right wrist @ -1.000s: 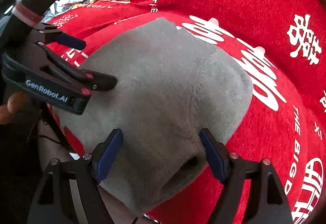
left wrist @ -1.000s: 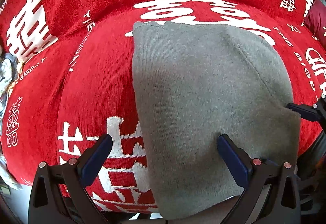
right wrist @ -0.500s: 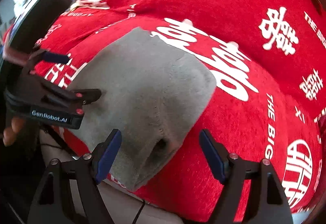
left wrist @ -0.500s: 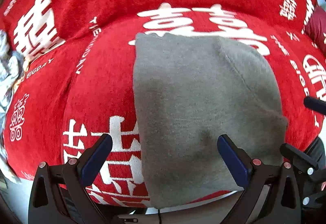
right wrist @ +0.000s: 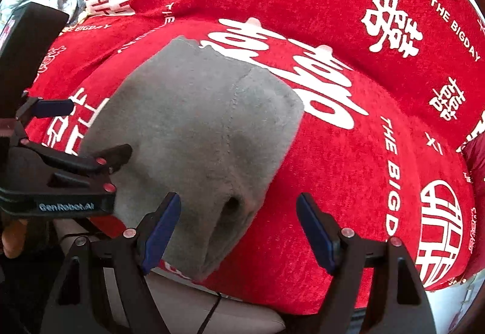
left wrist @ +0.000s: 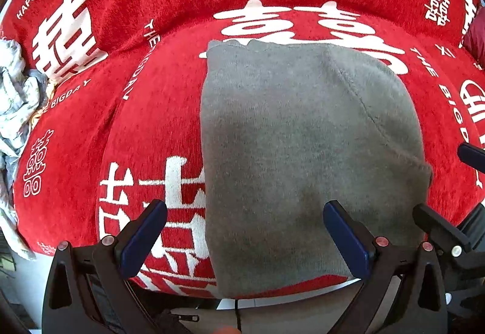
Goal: Fold small clothes
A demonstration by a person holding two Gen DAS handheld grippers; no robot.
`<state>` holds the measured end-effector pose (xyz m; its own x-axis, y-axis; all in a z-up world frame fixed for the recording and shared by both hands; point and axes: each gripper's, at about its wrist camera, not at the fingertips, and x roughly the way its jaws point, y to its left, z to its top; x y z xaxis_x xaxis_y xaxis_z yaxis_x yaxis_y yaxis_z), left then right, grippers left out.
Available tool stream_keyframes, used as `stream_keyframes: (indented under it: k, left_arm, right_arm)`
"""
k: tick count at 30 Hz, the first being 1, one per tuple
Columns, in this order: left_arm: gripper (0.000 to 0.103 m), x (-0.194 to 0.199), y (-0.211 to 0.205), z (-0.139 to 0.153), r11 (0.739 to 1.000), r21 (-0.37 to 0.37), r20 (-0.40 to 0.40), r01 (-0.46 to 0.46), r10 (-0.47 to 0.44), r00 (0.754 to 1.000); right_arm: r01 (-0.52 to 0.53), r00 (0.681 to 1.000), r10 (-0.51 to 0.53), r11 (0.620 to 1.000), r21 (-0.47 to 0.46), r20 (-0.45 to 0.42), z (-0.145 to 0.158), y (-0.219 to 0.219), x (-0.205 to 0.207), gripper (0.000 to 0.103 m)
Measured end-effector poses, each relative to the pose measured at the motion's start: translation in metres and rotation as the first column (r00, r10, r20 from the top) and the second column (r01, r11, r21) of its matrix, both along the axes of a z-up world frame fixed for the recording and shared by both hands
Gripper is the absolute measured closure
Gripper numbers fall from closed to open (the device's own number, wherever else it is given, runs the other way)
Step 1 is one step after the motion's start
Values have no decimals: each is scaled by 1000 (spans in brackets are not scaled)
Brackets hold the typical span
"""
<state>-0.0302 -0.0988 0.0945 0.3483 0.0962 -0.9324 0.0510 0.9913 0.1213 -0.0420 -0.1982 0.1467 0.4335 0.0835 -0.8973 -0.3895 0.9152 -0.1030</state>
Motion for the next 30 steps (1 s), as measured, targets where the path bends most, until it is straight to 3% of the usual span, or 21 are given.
stream_keyframes:
  k: [15, 30]
  left_arm:
    - [0, -4, -2, 2, 1000, 1, -8, -24, 24, 1000]
    - [0, -3, 0, -2, 999, -37, -31, -37, 36, 999]
  right_arm:
    - [13, 1000, -12, 999, 47, -23, -3, -1, 7, 22]
    - [10, 1000, -9, 1000, 28, -29, -6, 2, 7, 22]
